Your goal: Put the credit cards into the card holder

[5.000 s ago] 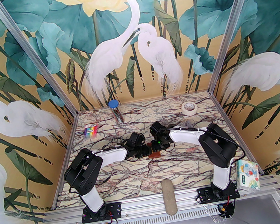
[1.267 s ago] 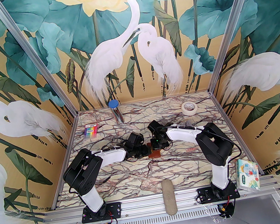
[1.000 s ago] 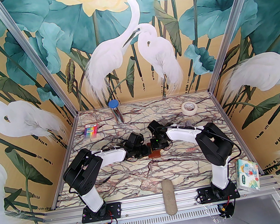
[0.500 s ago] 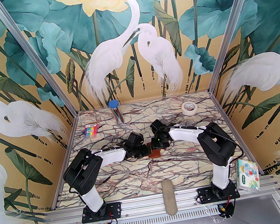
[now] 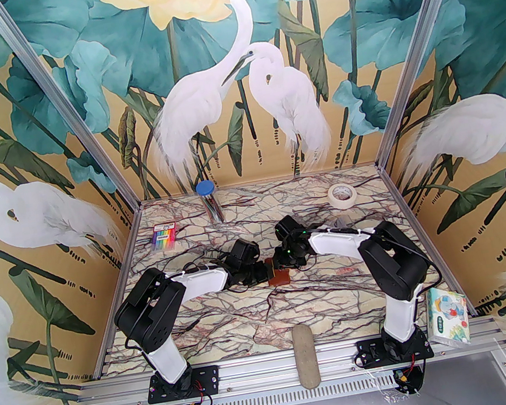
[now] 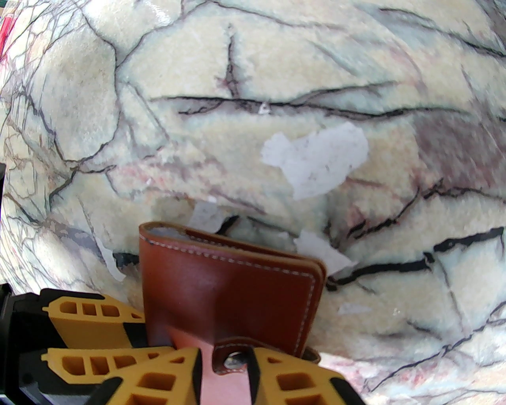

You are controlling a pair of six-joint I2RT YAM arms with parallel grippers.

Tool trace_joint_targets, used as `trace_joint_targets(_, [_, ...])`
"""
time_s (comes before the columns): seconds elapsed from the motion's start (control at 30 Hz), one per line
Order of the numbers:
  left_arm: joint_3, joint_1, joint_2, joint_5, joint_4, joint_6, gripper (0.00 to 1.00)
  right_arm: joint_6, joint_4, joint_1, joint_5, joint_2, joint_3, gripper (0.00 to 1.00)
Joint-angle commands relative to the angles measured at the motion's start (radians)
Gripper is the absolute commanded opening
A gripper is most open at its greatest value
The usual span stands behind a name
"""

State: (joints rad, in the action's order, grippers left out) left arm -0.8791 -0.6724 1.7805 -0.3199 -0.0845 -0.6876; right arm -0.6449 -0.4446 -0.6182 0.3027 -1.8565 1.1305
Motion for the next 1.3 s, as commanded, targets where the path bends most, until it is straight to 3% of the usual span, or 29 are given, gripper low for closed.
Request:
trace_joint_targets(0.0, [0.019,-0.016,0.097,0.014,-0.010,0.010,0.28,-0.015,0.021,0.001,-0.008,-0.034,-0.036,0.28])
trace_joint_targets(0.57, [0.016,-0.016,0.102,0.012,-0.011,0.011,0.28,-0.054,0.067,0.024,0.031,-0.005,-0.078,0.26])
trace_joint_targets(0.83, [0.013,-0.016,0.107,0.008,-0.012,0.012,0.28,-0.078,0.113,0.042,0.071,0.006,-0.110,0.29])
trace_joint_targets(1.27, [0.014,-0.016,0.109,0.008,-0.012,0.011,0.28,-0.101,0.137,0.060,0.083,0.004,-0.133,0.22])
